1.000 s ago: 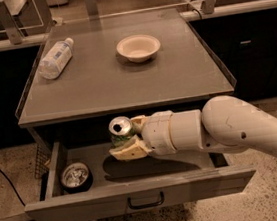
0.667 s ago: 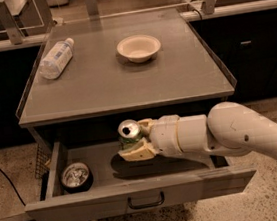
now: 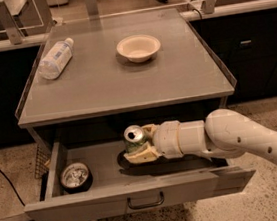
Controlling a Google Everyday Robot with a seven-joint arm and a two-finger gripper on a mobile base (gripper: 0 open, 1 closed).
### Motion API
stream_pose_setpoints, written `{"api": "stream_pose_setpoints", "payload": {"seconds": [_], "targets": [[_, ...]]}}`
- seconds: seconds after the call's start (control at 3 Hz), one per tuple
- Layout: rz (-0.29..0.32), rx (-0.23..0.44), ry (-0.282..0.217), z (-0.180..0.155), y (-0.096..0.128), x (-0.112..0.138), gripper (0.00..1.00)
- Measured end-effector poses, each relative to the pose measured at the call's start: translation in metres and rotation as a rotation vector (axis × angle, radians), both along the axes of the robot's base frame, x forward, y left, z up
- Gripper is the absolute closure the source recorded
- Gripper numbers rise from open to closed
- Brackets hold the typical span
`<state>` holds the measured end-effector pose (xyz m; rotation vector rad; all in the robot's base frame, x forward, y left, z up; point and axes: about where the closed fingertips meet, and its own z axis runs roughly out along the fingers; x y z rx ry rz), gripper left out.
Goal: Place green can into top drawer
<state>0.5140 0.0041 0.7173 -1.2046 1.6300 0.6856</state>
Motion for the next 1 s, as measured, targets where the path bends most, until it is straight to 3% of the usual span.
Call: {"api": "stream_pose_setpoints", "payload": {"seconds": [1.0], "targets": [[0.058,-0.001,0.009,-0.062,0.013,0.032,1.0]]}}
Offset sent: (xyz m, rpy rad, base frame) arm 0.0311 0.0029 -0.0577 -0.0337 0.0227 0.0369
